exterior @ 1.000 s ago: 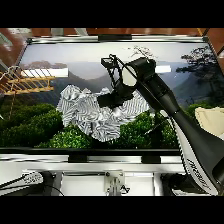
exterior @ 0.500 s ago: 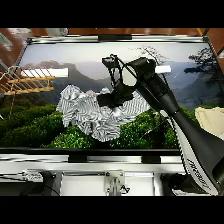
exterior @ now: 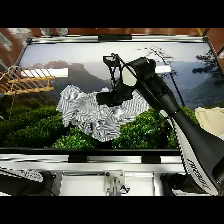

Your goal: Fold the shirts.

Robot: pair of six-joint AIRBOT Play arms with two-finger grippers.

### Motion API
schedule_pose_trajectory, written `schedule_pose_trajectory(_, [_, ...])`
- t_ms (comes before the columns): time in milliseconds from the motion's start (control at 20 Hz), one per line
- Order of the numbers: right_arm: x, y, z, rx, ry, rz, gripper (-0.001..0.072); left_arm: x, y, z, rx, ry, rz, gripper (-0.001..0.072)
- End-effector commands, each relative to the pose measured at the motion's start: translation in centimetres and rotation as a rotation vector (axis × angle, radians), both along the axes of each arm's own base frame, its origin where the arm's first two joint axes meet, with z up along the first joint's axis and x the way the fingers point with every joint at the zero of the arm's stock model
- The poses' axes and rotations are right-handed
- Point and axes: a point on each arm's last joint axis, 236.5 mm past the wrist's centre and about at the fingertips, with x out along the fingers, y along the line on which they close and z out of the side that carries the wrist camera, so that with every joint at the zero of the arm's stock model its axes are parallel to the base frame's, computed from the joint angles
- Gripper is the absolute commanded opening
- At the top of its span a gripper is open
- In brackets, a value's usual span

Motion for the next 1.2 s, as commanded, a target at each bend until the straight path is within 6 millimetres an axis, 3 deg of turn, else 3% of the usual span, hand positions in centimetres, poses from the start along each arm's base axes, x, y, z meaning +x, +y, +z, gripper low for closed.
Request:
schedule_pose_trajectory(0, [0.1, 0.0, 0.0, 0.003, 0.0, -0.006, 0.008, 0.2, -0.2, -2.1, -0.024, 0.02, -0.043, 0.0674])
schedule_pose_trajectory(150, [0.1, 0.0, 0.0, 0.003, 0.0, -0.006, 0.008, 0.7, -0.5, -2.9, -0.042, 0.01, -0.055, 0.0645])
schedule_pose_trajectory(250, [0.1, 0.0, 0.0, 0.003, 0.0, -0.006, 0.008, 1.0, -0.8, -3.3, -0.06, 0.001, -0.054, 0.0523])
schedule_pose_trajectory(450, [0.1, 0.0, 0.0, 0.003, 0.0, -0.006, 0.008, 1.4, -1.7, -4.2, -0.108, -0.013, -0.041, 0.0447])
schedule_pose_trajectory(650, [0.1, 0.0, 0.0, 0.003, -0.001, -0.006, 0.008, 1.8, -1.9, -4.3, -0.12, -0.027, -0.036, 0.0098])
schedule_pose_trajectory(700, [0.1, 0.0, 0.0, 0.003, -0.001, -0.006, 0.008, 1.8, -1.9, -4.3, -0.119, -0.028, -0.035, 0.0057])
schedule_pose_trajectory(900, [0.1, 0.0, 0.0, 0.002, -0.001, -0.006, 0.008, 2.4, -1.5, -2.3, -0.091, -0.064, -0.038, 0.0056])
schedule_pose_trajectory(1150, [0.7, -0.9, -0.2, -0.04, -0.03, -0.005, 0.008, 4.8, -1.1, 4.9, -0.03, -0.219, -0.037, 0.0056])
